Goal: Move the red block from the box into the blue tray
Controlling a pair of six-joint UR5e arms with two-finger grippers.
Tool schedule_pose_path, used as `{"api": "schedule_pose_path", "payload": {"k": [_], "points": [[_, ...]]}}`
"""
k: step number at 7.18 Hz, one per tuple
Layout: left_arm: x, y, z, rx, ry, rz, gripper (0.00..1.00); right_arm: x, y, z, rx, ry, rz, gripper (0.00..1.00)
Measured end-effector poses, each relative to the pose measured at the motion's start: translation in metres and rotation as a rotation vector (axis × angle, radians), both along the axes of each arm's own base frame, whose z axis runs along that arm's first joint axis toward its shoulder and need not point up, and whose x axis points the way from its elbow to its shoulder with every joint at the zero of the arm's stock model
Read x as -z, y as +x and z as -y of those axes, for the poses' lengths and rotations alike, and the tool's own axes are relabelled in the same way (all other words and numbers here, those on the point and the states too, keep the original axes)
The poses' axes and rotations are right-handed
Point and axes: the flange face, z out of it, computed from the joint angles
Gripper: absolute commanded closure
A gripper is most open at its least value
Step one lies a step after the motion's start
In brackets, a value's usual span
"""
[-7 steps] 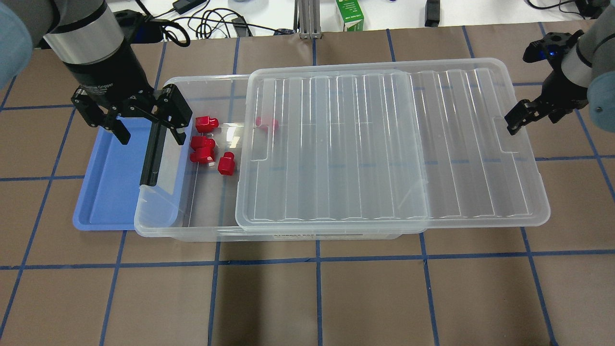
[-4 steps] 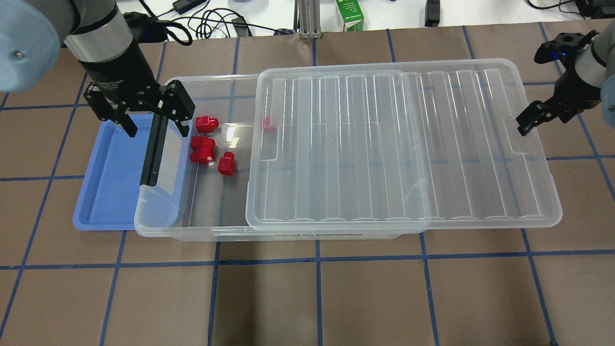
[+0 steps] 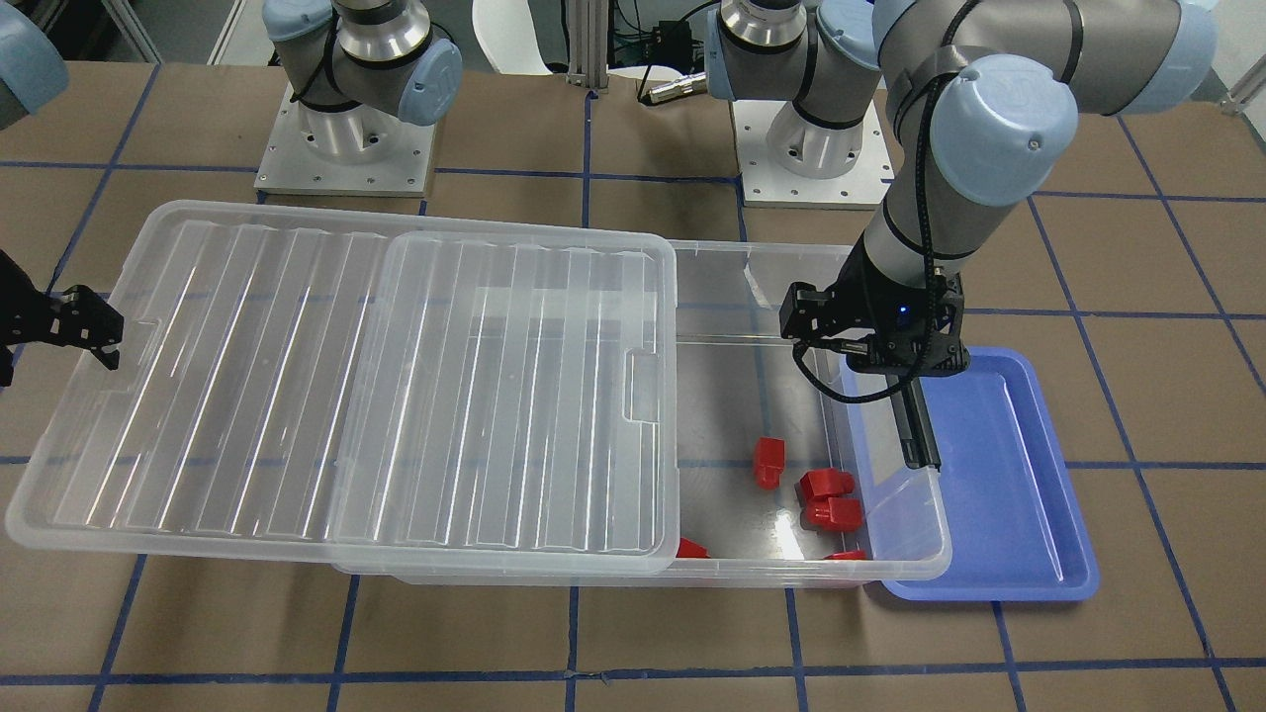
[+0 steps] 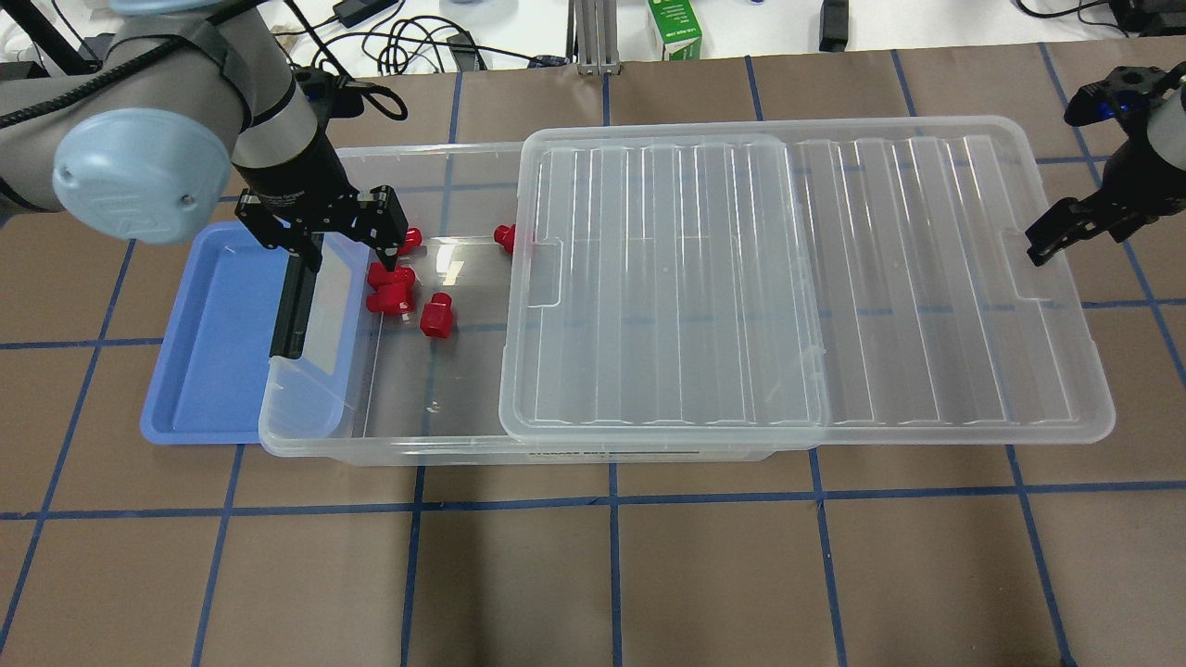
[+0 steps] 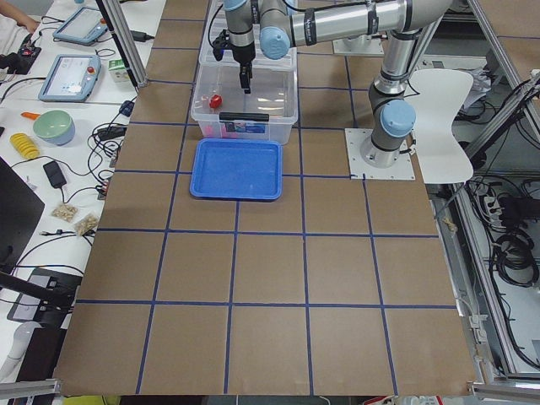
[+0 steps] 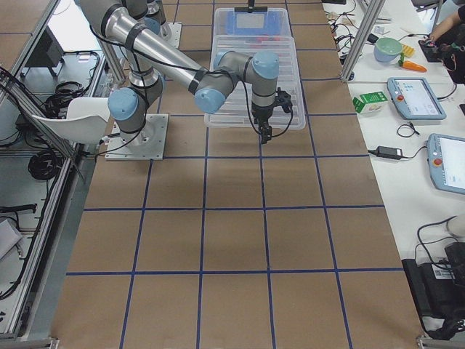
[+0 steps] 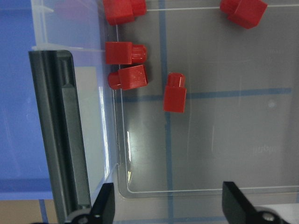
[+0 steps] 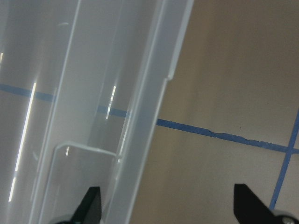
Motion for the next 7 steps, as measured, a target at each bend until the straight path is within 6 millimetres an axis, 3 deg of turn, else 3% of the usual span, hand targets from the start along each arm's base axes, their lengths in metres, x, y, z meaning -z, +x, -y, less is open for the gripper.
{"api": "schedule_pose_path", "payload": {"k": [2, 4, 7], "points": [[0.019, -0.001, 0.003, 0.003, 0.027, -0.008, 0.25, -0.006, 0.000, 0.000, 0.006, -0.011, 0.000, 0.00], [0.049, -0.002, 0.012, 0.000, 0.063, -0.011, 0.25, -0.028, -0.002, 0.004, 0.010, -0.030, -0.006, 0.00], [0.090, -0.003, 0.024, 0.001, 0.086, -0.013, 0.28, -0.112, 0.005, -0.007, 0.011, -0.008, 0.008, 0.00]]}}
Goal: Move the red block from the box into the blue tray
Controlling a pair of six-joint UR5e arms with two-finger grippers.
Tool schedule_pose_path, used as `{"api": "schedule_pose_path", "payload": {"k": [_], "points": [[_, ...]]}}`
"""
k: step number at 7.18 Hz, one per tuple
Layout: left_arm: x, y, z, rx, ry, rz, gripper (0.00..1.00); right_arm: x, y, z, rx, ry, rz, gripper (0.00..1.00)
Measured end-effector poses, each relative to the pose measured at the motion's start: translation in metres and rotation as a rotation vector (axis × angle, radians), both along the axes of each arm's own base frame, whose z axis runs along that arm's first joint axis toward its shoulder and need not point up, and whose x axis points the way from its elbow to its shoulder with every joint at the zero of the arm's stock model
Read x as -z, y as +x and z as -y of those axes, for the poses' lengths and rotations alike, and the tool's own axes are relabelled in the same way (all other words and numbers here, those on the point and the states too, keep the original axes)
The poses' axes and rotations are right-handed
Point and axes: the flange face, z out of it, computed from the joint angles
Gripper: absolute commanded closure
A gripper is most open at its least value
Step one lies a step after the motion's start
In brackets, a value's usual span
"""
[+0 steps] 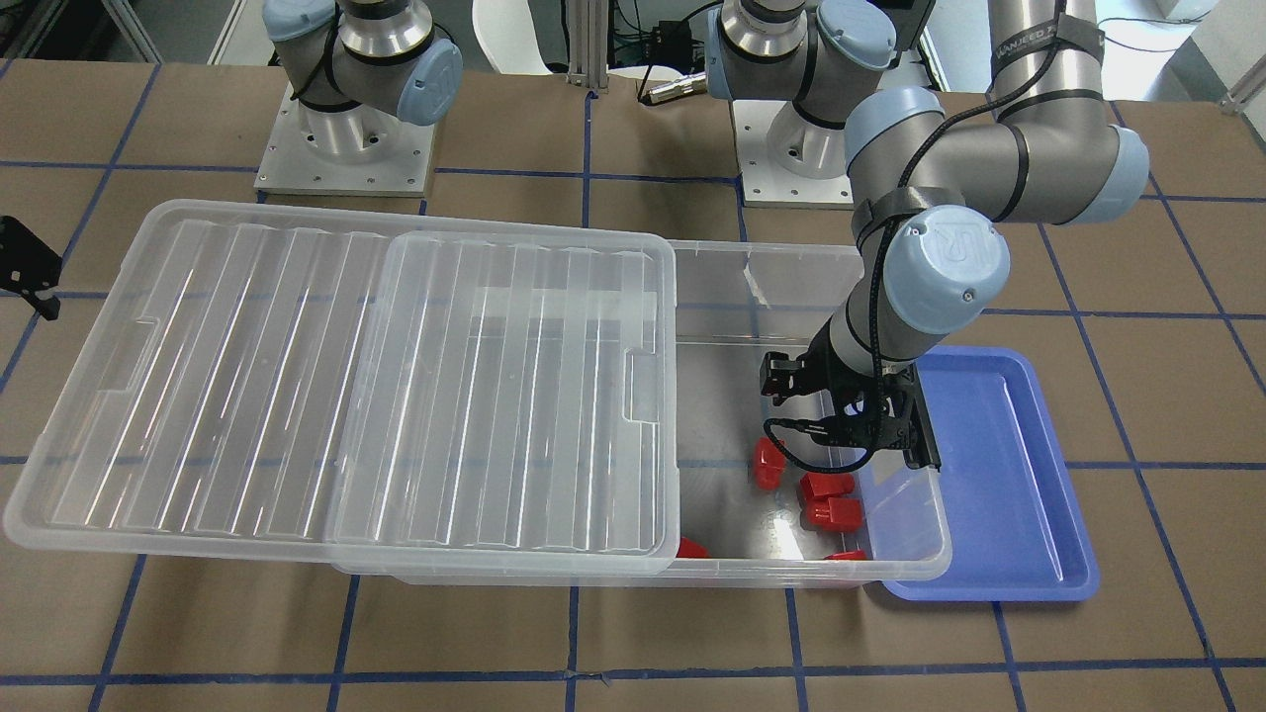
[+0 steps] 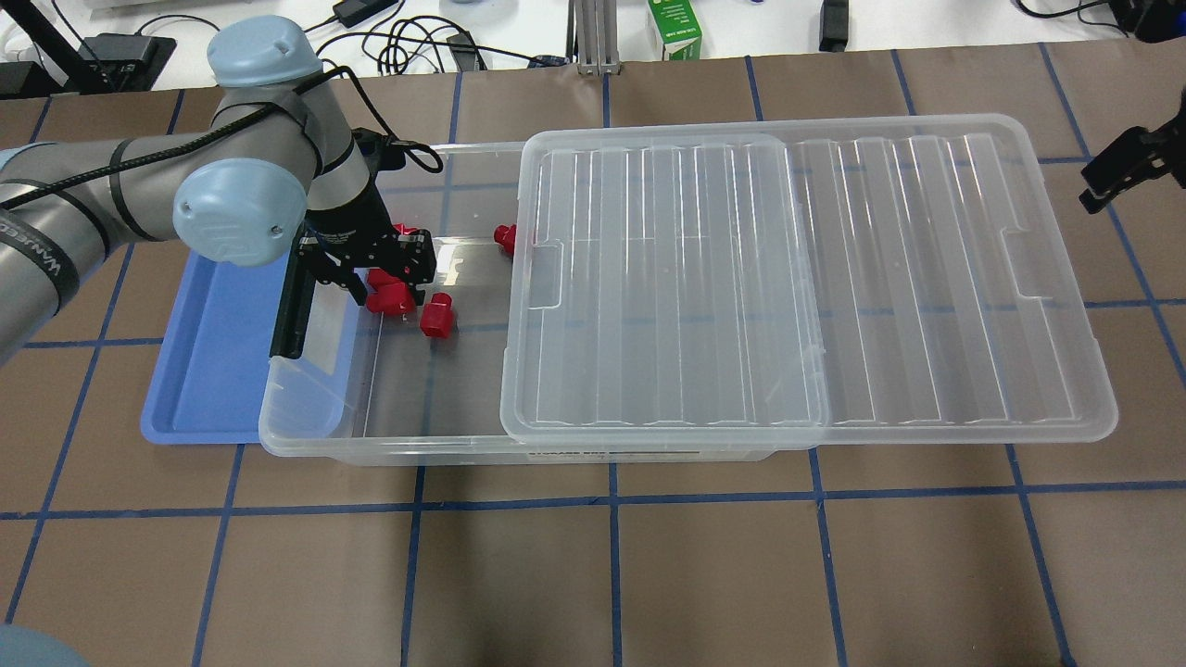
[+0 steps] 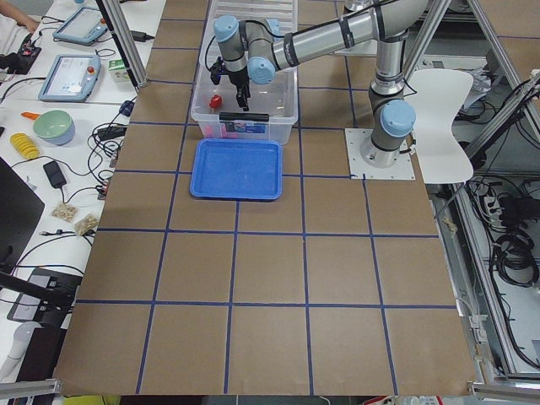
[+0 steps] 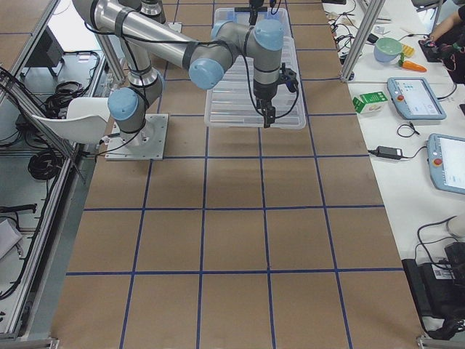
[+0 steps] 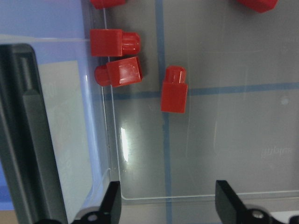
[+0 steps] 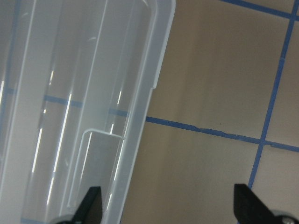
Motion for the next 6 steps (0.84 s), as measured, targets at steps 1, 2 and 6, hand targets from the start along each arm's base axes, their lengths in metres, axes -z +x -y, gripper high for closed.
{"api": "schedule_pose_path", "payload": {"k": [1, 2, 6], "points": [[0.010, -0.002, 0.004, 0.005, 0.004, -0.001, 0.28, -0.032, 0.008, -0.015, 0.006, -0.005, -0.004, 0.00], [0.020, -0.007, 0.007, 0.012, 0.004, -0.001, 0.28, -0.063, 0.018, -0.037, 0.025, -0.019, -0.018, 0.00], [0.065, -0.023, 0.009, 0.041, 0.003, -0.002, 0.28, -0.091, 0.060, -0.065, 0.143, -0.050, 0.008, 0.00]]}}
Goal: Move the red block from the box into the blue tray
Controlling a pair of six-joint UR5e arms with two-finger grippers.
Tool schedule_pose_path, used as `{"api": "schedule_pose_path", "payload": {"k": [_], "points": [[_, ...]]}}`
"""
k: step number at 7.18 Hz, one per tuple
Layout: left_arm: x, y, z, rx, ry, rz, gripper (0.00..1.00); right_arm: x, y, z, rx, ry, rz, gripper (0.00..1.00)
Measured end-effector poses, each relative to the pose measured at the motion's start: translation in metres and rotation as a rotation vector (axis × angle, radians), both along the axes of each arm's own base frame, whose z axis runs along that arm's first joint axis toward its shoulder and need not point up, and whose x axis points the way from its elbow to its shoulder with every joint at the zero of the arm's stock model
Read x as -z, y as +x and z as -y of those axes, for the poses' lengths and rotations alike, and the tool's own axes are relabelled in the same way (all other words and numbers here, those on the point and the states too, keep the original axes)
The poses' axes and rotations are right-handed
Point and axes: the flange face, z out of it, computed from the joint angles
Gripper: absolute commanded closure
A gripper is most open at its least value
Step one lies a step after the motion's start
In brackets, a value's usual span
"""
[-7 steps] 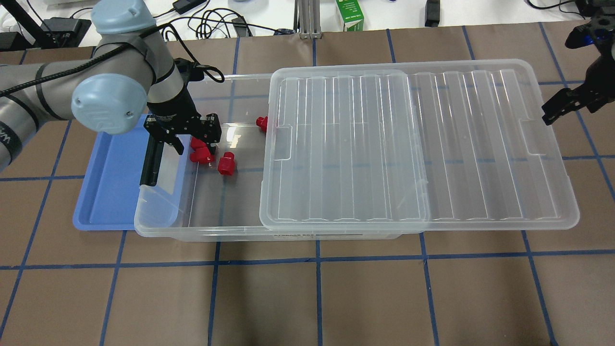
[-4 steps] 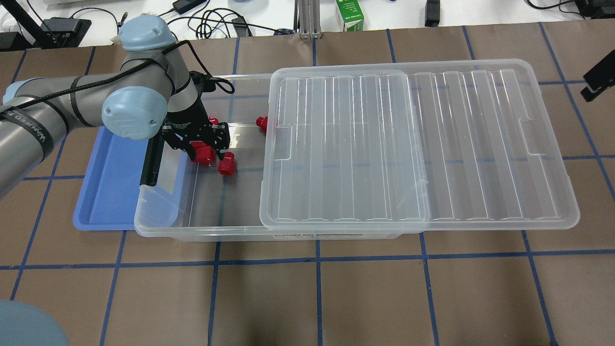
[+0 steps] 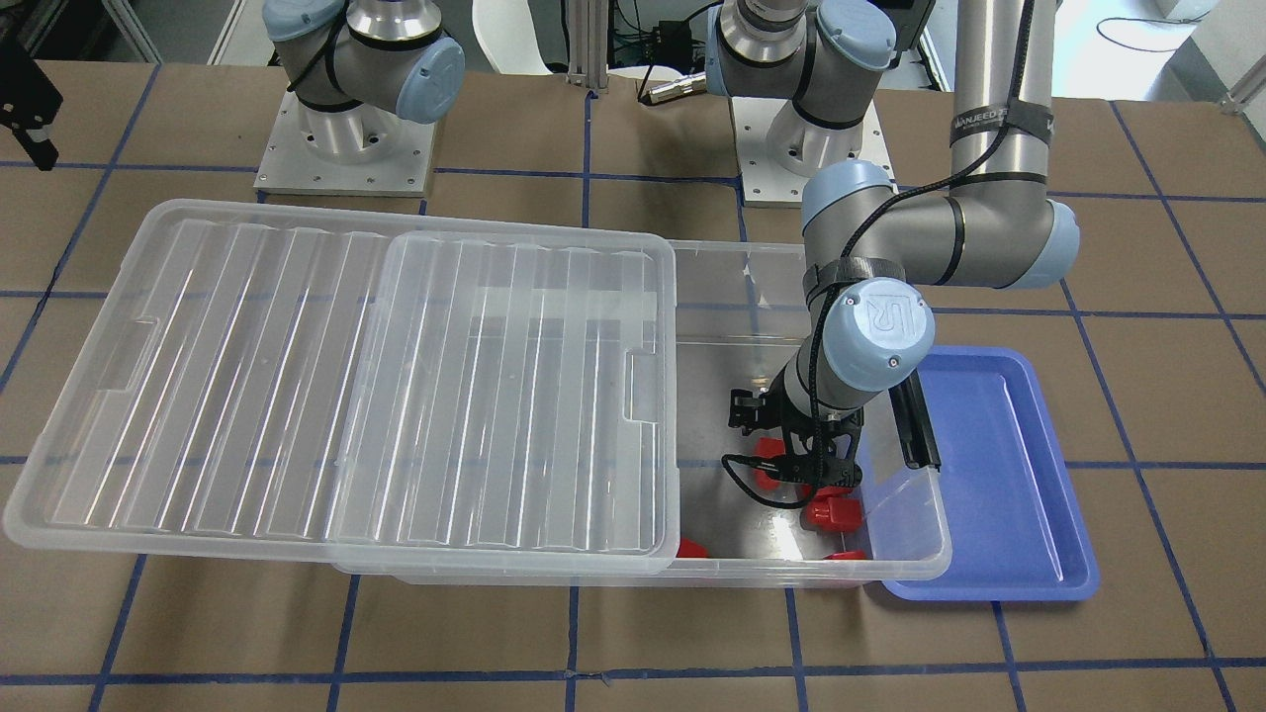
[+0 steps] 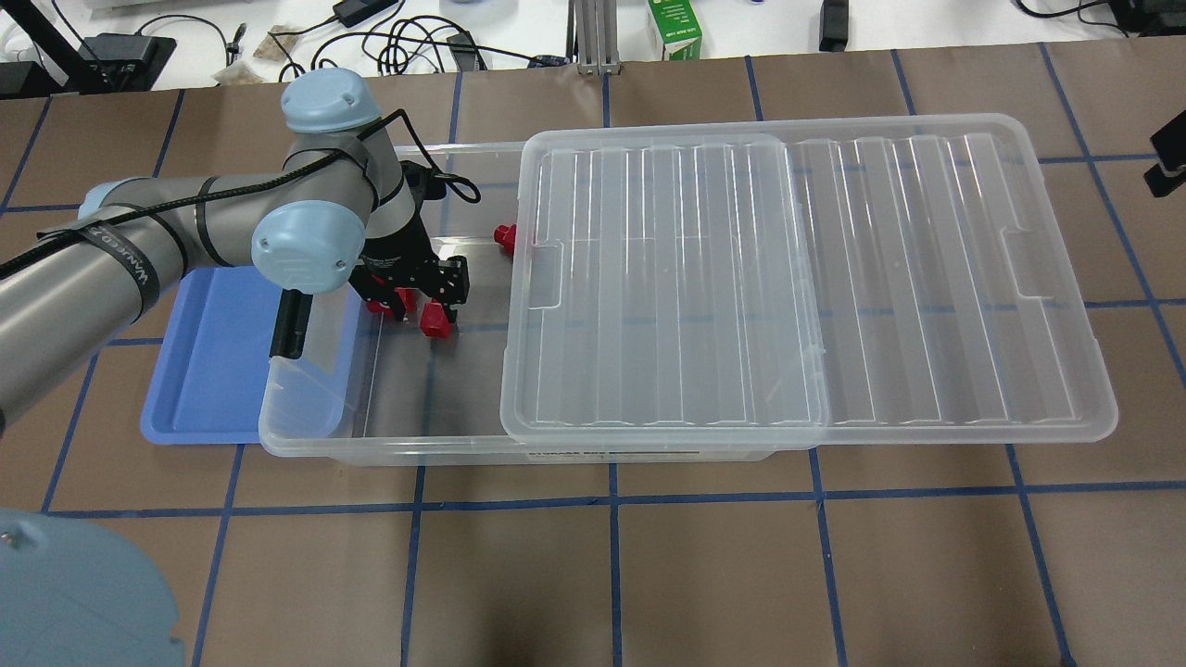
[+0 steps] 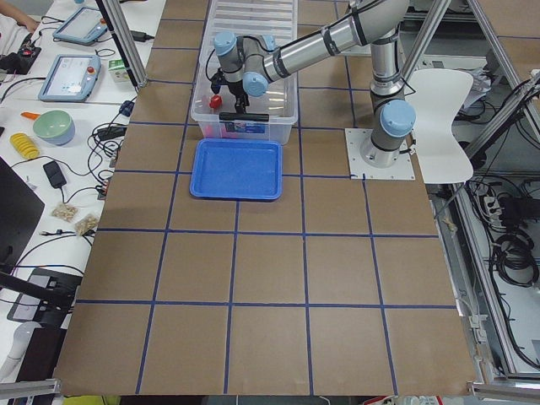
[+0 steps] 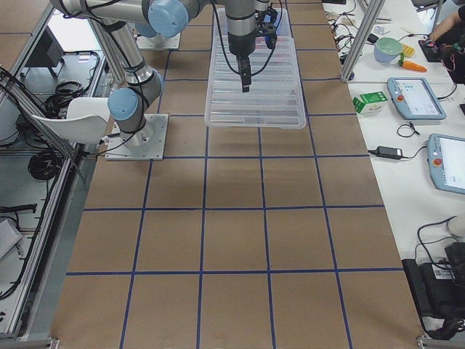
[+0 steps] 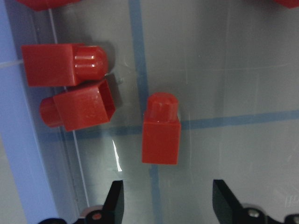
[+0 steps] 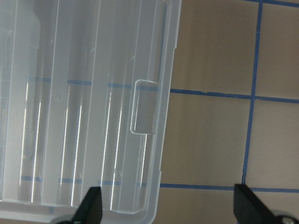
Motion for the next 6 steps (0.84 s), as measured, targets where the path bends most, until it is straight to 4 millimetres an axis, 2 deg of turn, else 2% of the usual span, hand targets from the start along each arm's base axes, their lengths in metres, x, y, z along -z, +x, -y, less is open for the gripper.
{"api": "schedule_pose_path", "payload": {"k": [1, 3, 4, 5, 6], "points": [[0.008, 0.000, 0.001, 0.001, 0.003, 0.000, 0.28, 0.004, 0.030, 0.010, 0.031, -0.009, 0.027, 0.00], [0.026, 0.000, 0.004, 0.003, 0.018, 0.000, 0.28, 0.022, 0.106, 0.033, 0.071, -0.016, 0.052, 0.00], [0.032, -0.001, 0.005, 0.003, 0.022, 0.000, 0.43, 0.034, 0.138, 0.043, 0.087, -0.013, 0.060, 0.00], [0.037, -0.001, 0.006, 0.001, 0.023, 0.001, 0.78, 0.044, 0.159, 0.050, 0.092, -0.006, 0.064, 0.00], [0.040, -0.001, 0.007, -0.002, 0.023, 0.001, 1.00, 0.049, 0.169, 0.053, 0.090, -0.001, 0.065, 0.00]]}}
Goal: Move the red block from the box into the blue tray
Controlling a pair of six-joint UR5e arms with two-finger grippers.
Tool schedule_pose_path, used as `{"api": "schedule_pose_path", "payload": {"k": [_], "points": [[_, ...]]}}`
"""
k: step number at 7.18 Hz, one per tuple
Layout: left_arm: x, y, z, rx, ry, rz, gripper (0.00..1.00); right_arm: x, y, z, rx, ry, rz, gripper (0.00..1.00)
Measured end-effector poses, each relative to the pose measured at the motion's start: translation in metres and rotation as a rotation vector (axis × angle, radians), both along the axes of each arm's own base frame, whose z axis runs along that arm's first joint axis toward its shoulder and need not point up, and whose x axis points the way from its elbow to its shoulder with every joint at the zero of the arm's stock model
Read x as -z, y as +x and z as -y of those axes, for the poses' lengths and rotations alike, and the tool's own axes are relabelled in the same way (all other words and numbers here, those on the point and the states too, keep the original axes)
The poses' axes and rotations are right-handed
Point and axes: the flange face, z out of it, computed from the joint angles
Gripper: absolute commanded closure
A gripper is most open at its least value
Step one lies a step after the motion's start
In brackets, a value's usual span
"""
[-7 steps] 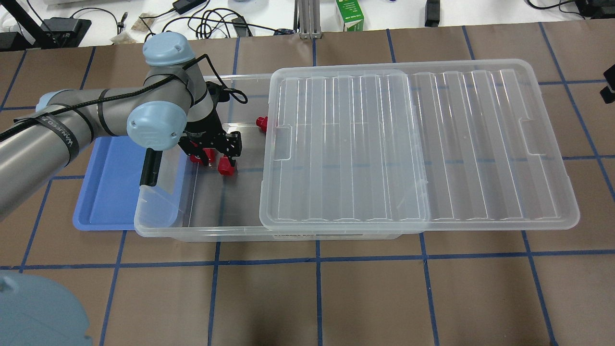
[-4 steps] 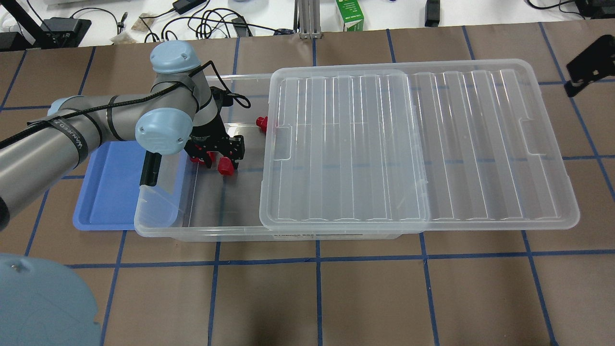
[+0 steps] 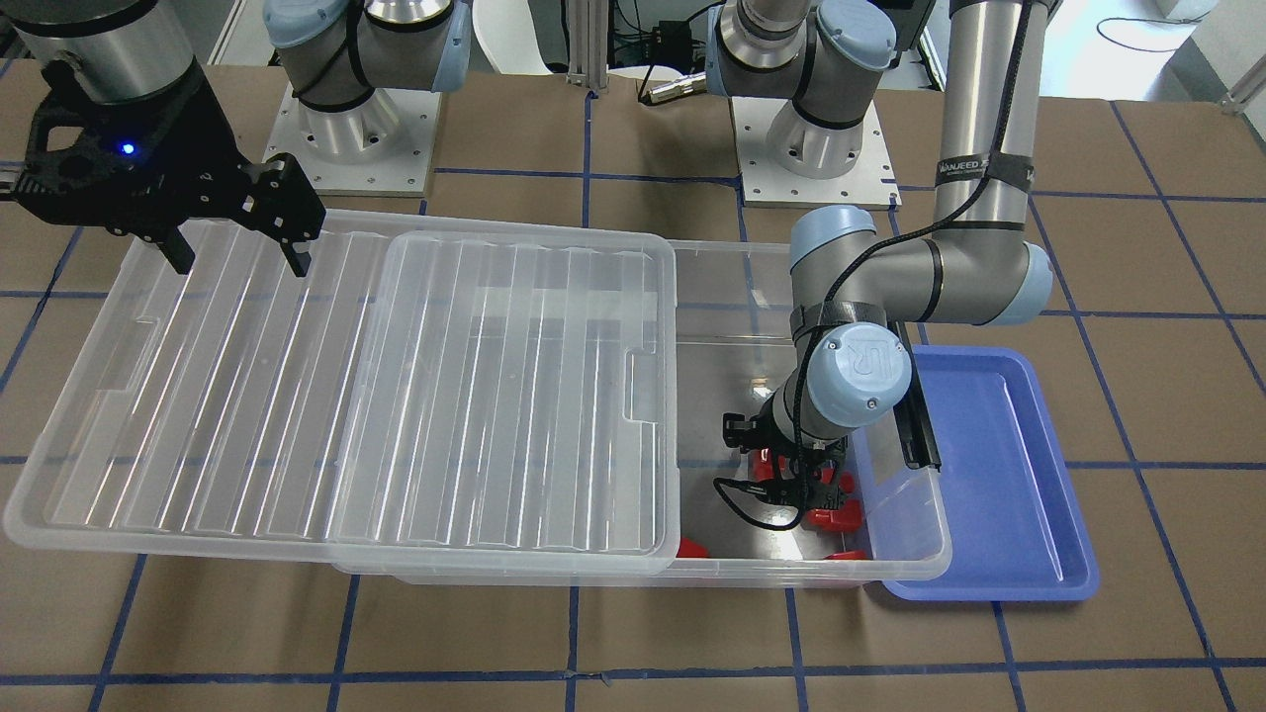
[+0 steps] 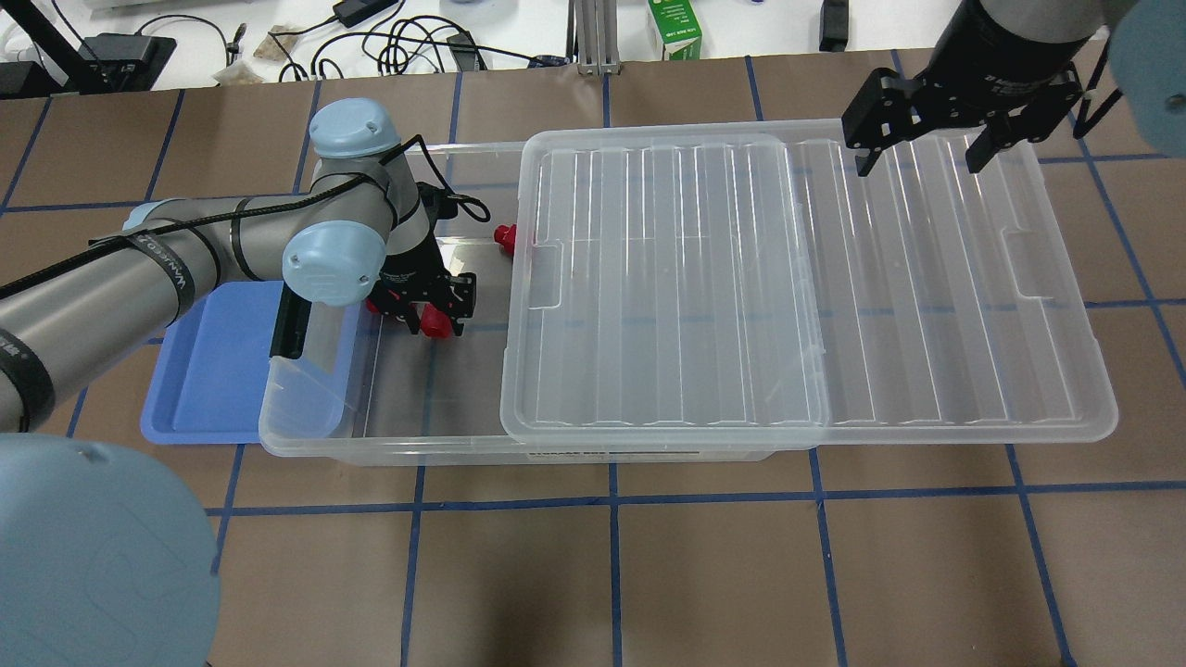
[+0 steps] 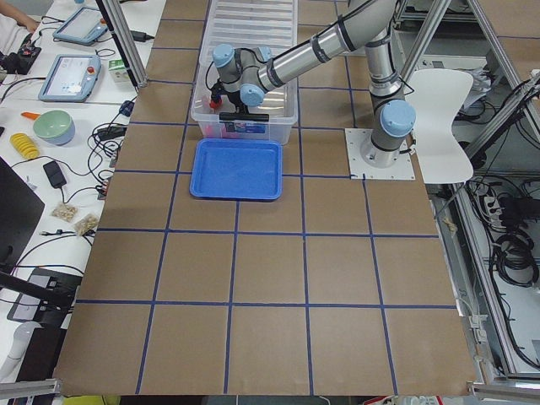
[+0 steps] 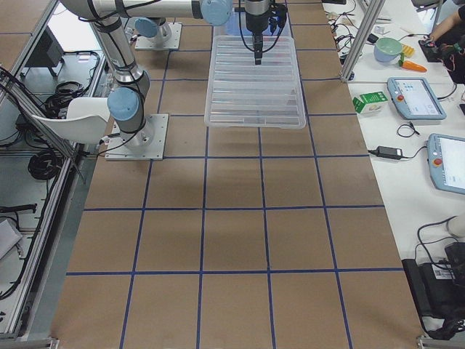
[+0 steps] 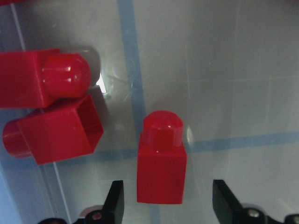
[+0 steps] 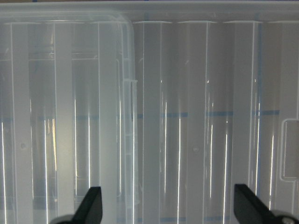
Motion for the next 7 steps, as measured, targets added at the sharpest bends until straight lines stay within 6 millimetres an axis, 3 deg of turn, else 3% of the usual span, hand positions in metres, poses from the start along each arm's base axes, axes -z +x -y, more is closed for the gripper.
{"api": "schedule_pose_path", "payload": {"k": [2, 4, 5, 7], "points": [[-0.007, -0.002, 0.005, -0.004, -0.022, -0.001, 1.00, 0.002, 0.005, 0.003, -0.013, -0.014, 0.001, 0.00], [-0.039, -0.003, 0.012, -0.004, -0.075, 0.001, 1.00, 0.002, 0.005, 0.006, -0.017, -0.045, 0.003, 0.00], [-0.067, -0.005, 0.016, -0.010, -0.085, 0.003, 1.00, 0.002, 0.005, 0.007, -0.017, -0.050, 0.002, 0.00], [-0.152, -0.004, 0.015, -0.026, -0.053, 0.008, 1.00, 0.001, 0.005, 0.007, -0.016, -0.052, 0.000, 0.00]]}}
